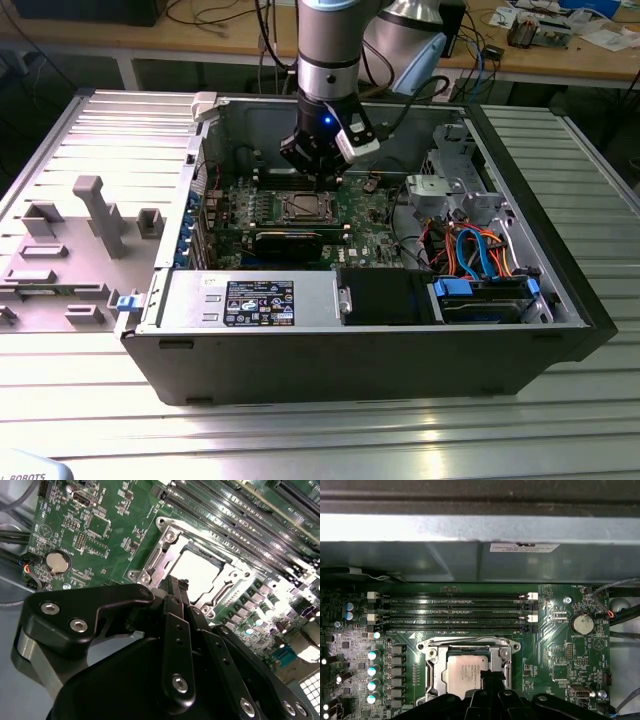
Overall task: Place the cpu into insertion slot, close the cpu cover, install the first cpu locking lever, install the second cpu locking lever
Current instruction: 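Install the second cpu locking lever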
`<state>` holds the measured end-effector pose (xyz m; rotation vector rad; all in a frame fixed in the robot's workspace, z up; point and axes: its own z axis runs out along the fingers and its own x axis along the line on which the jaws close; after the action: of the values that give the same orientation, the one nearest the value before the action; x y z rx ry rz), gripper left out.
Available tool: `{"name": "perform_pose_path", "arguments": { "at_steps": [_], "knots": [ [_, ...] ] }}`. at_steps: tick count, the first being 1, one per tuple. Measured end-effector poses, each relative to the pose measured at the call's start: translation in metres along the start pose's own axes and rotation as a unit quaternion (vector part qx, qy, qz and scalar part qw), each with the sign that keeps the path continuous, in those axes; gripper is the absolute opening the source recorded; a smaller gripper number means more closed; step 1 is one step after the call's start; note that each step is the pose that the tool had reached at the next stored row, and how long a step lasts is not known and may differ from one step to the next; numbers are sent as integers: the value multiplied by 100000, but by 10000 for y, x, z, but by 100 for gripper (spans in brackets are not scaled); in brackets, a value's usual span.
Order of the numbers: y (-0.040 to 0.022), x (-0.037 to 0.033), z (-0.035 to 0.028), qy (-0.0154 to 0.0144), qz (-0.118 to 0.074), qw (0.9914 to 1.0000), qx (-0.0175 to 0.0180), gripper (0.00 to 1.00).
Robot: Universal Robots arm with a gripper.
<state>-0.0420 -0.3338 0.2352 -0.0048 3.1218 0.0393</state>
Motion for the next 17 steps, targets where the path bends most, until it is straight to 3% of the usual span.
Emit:
{"name": "perform_pose_path", "arguments": {
  "at_steps": [17],
  "knots": [
    [-35, 0, -1, 1, -3, 100000, 10, 11]
  ]
}}
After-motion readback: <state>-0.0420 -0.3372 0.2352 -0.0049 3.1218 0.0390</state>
